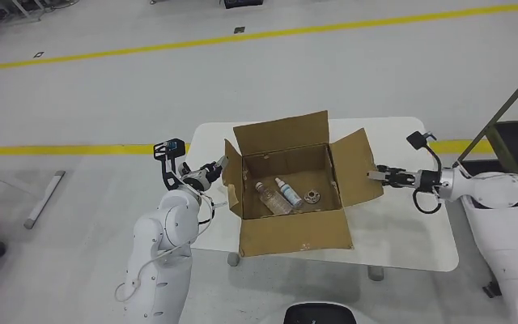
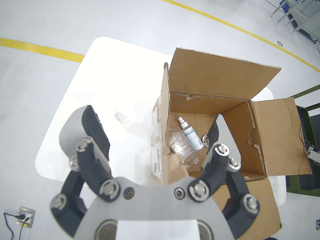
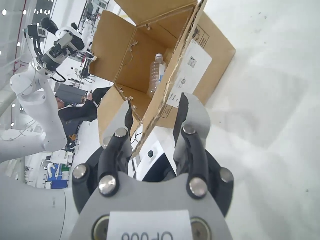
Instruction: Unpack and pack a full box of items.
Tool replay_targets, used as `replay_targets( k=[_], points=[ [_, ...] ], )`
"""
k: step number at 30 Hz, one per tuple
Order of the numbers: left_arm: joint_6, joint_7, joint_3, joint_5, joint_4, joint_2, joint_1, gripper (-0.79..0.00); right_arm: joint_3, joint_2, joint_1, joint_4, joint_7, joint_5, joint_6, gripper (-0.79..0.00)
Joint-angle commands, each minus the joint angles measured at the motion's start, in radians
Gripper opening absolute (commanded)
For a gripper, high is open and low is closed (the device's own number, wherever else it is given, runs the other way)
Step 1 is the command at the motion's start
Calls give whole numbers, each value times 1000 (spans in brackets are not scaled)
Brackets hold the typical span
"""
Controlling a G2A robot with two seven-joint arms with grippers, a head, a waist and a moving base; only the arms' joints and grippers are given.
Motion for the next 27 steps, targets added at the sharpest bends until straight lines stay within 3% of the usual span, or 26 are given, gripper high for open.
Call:
replay_targets(
  k=[1, 2, 3, 14, 21, 22, 23, 24, 27],
  points=[
    [0, 0, 0, 0, 0, 0, 0, 0, -24, -1, 14, 24, 2, 24, 1, -588],
    [0, 0, 0, 0, 0, 0, 0, 0, -31, 1, 17, 33, 0, 31, -1, -739],
    [0, 0, 0, 0, 0, 0, 0, 0, -33, 3, 20, 40, -5, 36, -5, -785],
    [0, 0, 0, 0, 0, 0, 0, 0, 56, 60, -26, 44, 12, 108, 11, -785],
    [0, 0, 0, 0, 0, 0, 0, 0, 111, 103, -129, -75, 31, 249, 31, -785],
    [0, 0, 0, 0, 0, 0, 0, 0, 117, 109, -147, -93, 20, 242, 20, -730],
    [0, 0, 0, 0, 0, 0, 0, 0, 119, 114, -162, -97, 17, 255, 17, -240],
    [0, 0, 0, 0, 0, 0, 0, 0, 119, 119, -171, -102, 16, 266, 16, 0],
    [0, 0, 0, 0, 0, 0, 0, 0, 112, 129, -181, -94, 10, 253, 10, 0]
  ],
)
